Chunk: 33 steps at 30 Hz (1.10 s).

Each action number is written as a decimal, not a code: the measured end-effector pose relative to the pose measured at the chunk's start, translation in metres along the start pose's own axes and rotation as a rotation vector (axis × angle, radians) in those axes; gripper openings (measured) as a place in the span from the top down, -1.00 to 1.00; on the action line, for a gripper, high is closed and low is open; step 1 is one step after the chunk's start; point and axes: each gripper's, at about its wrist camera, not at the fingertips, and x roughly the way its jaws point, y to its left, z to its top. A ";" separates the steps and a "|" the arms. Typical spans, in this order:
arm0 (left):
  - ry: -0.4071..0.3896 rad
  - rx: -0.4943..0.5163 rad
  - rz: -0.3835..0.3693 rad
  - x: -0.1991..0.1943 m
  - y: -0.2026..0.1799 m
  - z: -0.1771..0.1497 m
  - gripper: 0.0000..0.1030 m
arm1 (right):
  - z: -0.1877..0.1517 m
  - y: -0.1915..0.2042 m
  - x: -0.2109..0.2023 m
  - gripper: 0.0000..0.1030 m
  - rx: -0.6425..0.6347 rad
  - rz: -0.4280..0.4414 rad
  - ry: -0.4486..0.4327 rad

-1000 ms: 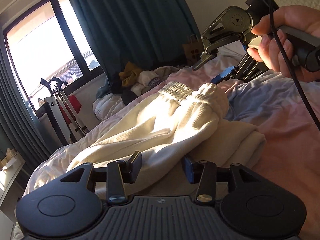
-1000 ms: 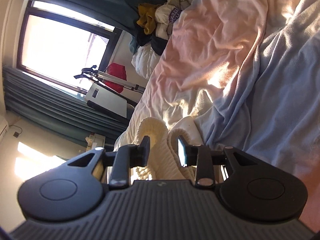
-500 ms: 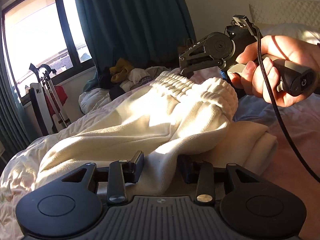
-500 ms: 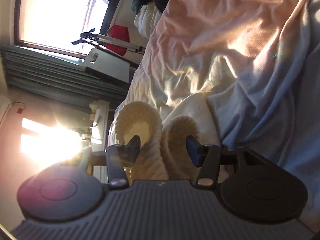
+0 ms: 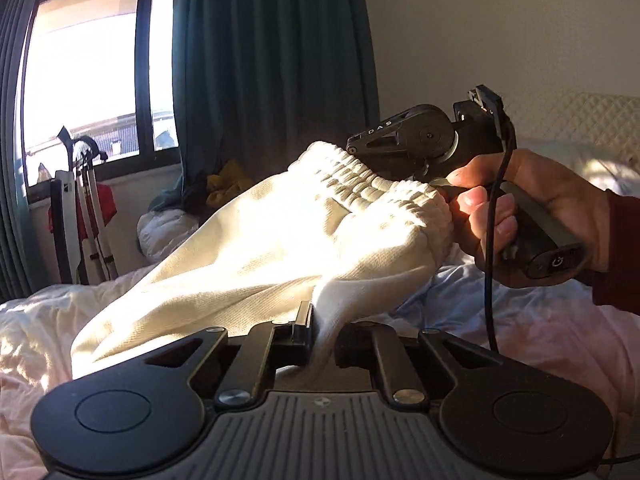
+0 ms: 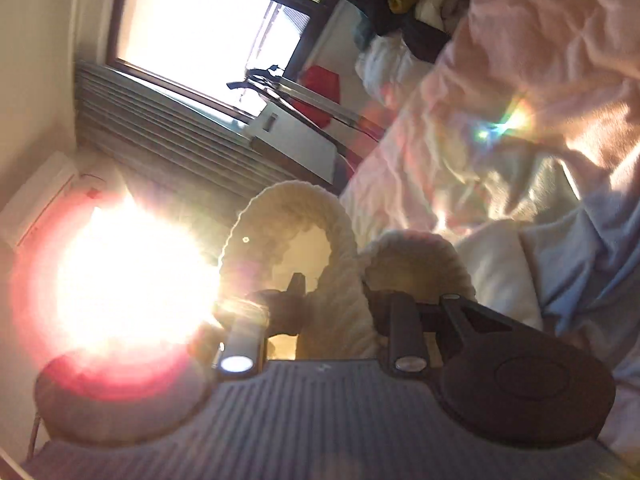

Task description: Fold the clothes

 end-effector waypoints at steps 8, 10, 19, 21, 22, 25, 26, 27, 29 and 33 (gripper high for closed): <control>0.164 0.004 -0.118 0.036 0.001 -0.024 0.76 | -0.004 -0.044 -0.011 0.48 0.026 -0.234 0.043; 0.202 -0.038 -0.138 0.043 0.009 -0.027 0.74 | -0.009 -0.061 -0.002 0.45 0.045 -0.275 0.089; 0.216 -0.182 -0.172 0.032 0.032 -0.013 0.37 | -0.011 -0.047 -0.011 0.29 0.038 -0.284 0.091; 0.215 -0.201 -0.169 0.026 0.035 -0.010 0.09 | -0.012 -0.042 -0.022 -0.16 0.043 -0.315 0.054; 0.209 -0.212 -0.160 0.020 0.036 -0.008 0.03 | -0.012 -0.040 -0.029 -0.35 0.039 -0.331 0.029; 0.190 -0.231 -0.114 0.003 0.039 0.002 -0.20 | -0.013 -0.033 -0.049 -0.71 0.023 -0.363 -0.047; 0.184 -0.235 -0.096 -0.002 0.041 0.006 -0.27 | -0.015 -0.031 -0.054 -0.71 0.028 -0.352 -0.058; 0.174 -0.241 -0.076 -0.009 0.043 0.010 -0.29 | -0.016 -0.028 -0.058 -0.71 0.035 -0.339 -0.067; 0.141 -0.278 -0.032 -0.024 0.049 0.016 -0.48 | -0.023 -0.018 -0.064 -0.70 0.018 -0.338 -0.083; 0.122 -0.373 0.039 -0.043 0.071 0.026 -0.61 | -0.046 0.008 -0.068 -0.70 -0.081 -0.387 -0.090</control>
